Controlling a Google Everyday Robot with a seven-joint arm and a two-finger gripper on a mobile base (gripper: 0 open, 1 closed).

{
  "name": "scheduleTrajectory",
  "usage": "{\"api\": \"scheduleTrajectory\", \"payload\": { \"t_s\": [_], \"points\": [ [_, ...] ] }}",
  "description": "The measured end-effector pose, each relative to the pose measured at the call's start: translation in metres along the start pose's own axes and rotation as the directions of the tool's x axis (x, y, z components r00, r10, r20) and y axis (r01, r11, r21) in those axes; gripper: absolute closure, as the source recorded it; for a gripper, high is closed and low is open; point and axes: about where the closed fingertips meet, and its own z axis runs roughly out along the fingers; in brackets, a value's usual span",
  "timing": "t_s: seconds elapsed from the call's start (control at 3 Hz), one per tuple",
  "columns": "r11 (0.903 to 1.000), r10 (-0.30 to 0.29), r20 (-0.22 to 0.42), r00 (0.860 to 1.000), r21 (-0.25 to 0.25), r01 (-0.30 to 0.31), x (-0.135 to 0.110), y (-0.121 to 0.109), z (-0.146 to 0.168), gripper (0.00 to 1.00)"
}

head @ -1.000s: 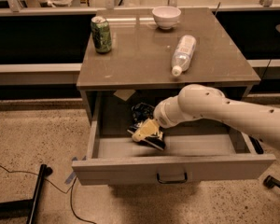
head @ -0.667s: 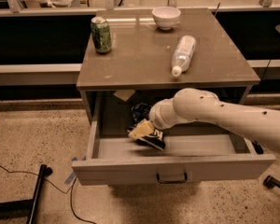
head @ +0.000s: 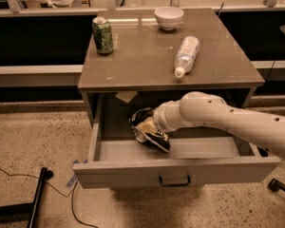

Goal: Pick blue chip bag from top drawer and place on counter

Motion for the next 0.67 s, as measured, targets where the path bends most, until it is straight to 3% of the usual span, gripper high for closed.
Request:
{"api": "scheduleTrajectory", "payload": {
  "t_s": [0.33, 0.67],
  "points": [
    [0.9998, 0.013, 0.023, 1.0, 0.018, -0.013, 0.006, -0.008, -0.015, 0.85],
    [0.9995, 0.017, 0.097, 0.995, 0.024, -0.019, 0.004, -0.016, -0.039, 1.0]
  ]
}}
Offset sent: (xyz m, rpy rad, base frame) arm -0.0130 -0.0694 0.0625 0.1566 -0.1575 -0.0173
